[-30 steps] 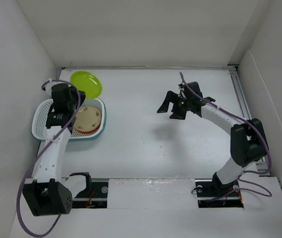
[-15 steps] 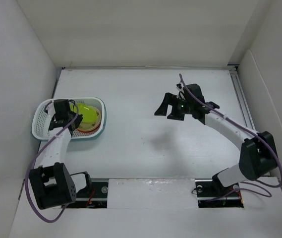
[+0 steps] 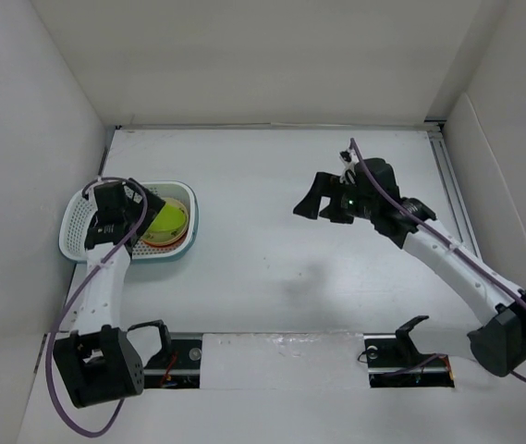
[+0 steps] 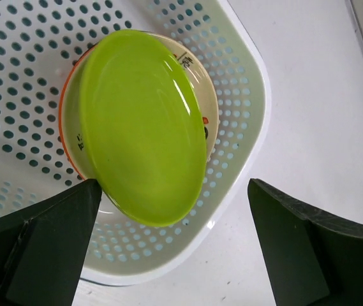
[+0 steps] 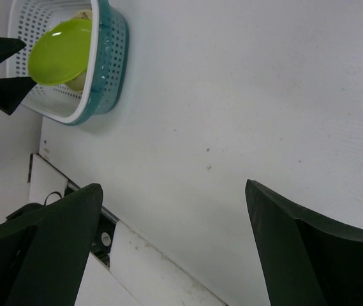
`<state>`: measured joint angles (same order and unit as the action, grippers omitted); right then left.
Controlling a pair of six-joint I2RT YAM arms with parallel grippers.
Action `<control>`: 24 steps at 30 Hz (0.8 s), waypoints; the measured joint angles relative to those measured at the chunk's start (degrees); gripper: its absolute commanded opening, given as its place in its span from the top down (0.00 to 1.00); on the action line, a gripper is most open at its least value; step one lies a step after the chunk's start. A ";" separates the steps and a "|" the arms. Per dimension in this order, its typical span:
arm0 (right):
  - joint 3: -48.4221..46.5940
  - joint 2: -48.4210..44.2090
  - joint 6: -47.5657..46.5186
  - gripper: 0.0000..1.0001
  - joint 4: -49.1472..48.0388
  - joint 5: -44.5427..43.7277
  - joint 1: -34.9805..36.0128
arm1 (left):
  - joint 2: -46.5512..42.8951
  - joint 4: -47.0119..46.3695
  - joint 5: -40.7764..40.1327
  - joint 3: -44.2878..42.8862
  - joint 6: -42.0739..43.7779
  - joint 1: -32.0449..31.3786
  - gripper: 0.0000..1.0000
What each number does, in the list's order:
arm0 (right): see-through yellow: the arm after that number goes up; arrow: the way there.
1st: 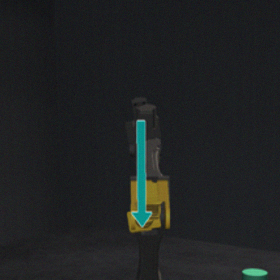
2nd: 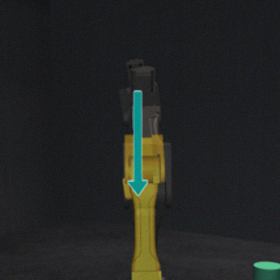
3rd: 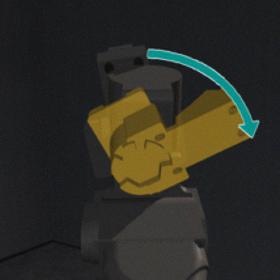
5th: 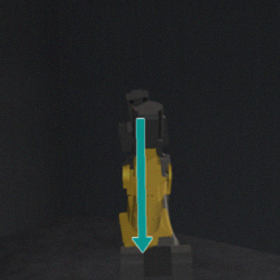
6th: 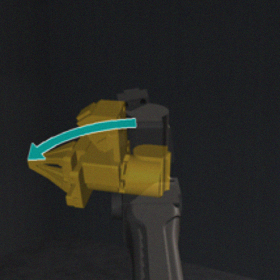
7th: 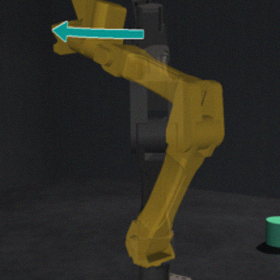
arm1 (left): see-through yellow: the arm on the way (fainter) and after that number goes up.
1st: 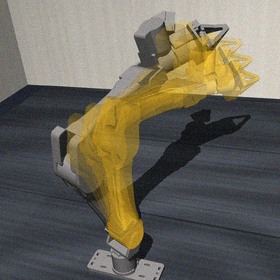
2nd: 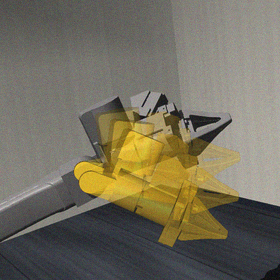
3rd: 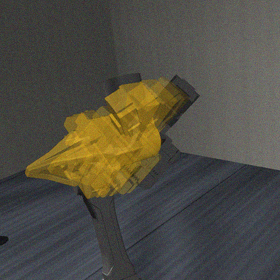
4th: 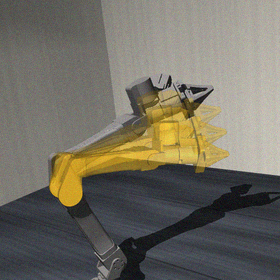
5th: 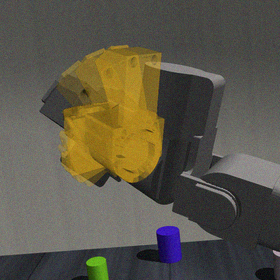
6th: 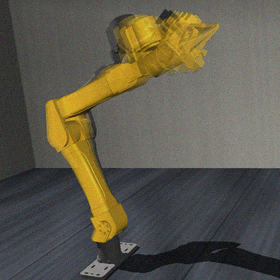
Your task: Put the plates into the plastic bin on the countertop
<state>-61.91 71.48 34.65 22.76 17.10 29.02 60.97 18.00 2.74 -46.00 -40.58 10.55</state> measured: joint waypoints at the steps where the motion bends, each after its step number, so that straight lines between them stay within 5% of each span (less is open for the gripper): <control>1: -0.35 -0.87 -0.07 0.01 1.05 -1.77 0.92 | 0.39 0.90 0.11 -0.94 1.03 -0.35 0.00; 15: -4.70 -16.17 -1.16 0.01 12.59 -13.79 3.37 | 6.78 4.94 6.67 -3.13 7.54 -1.81 0.00; 24: -8.79 -20.70 -1.46 0.01 18.12 -15.67 3.72 | 1.01 7.80 3.61 -2.47 6.69 -1.77 0.00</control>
<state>-70.70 50.78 33.19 40.88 1.43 32.73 61.98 25.80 6.35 -48.47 -33.89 8.78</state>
